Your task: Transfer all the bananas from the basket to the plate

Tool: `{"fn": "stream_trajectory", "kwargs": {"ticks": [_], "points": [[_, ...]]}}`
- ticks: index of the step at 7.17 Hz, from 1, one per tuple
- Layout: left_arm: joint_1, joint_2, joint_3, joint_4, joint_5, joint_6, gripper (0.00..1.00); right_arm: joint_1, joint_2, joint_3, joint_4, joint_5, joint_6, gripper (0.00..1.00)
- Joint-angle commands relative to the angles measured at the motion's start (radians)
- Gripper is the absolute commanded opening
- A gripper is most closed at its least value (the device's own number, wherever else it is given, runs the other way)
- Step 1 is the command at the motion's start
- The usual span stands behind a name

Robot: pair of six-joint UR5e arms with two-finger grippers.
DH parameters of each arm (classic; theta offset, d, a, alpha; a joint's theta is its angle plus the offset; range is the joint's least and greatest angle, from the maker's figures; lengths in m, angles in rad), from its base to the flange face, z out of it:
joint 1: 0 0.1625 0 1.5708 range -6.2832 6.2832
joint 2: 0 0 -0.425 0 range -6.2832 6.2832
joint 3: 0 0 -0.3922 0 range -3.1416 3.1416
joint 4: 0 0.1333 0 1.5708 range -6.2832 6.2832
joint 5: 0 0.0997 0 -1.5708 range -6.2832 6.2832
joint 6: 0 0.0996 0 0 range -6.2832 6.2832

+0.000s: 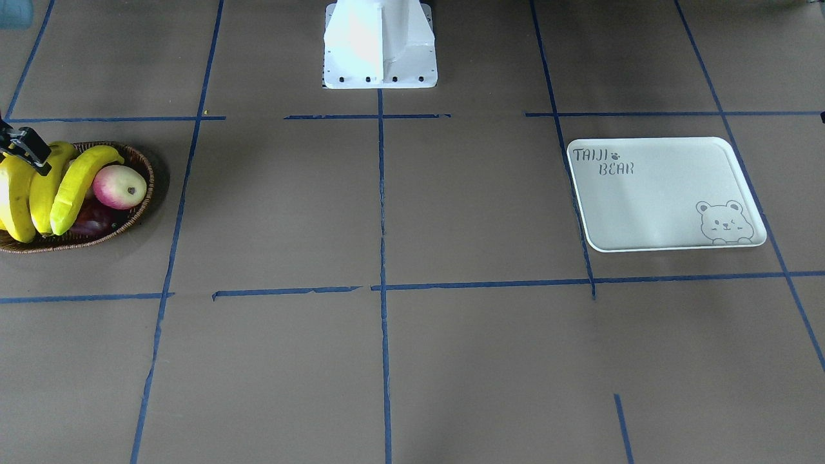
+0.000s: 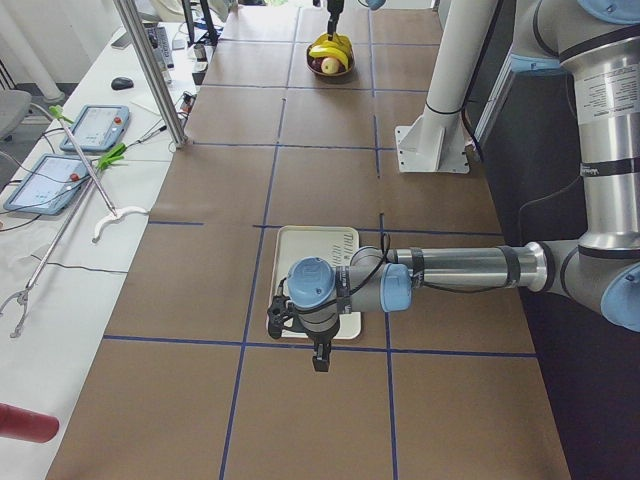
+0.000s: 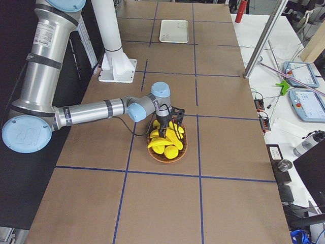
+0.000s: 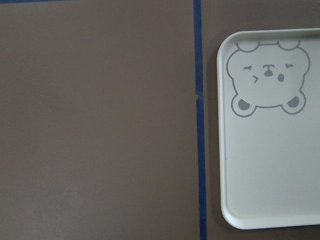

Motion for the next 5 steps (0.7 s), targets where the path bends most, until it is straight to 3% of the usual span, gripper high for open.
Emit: {"fn": "stream_trajectory", "kwargs": {"ticks": [1, 2, 4, 5], "points": [[0.0, 0.0, 0.0, -0.001, 0.0, -0.001, 1.0, -0.002, 0.004, -0.005, 0.002, 0.0, -0.002, 0.24], [0.0, 0.0, 0.0, -0.001, 0.0, -0.001, 1.0, -0.002, 0.003, -0.005, 0.002, 0.0, -0.004, 0.11], [0.0, -0.002, 0.0, -0.001, 0.0, -0.001, 1.0, 0.001, 0.003, 0.004, 0.002, 0.003, -0.014, 0.02], [0.0, -0.002, 0.0, -0.001, 0.0, -0.001, 1.0, 0.007, -0.009, 0.037, 0.0, 0.006, -0.052, 0.02]]}}
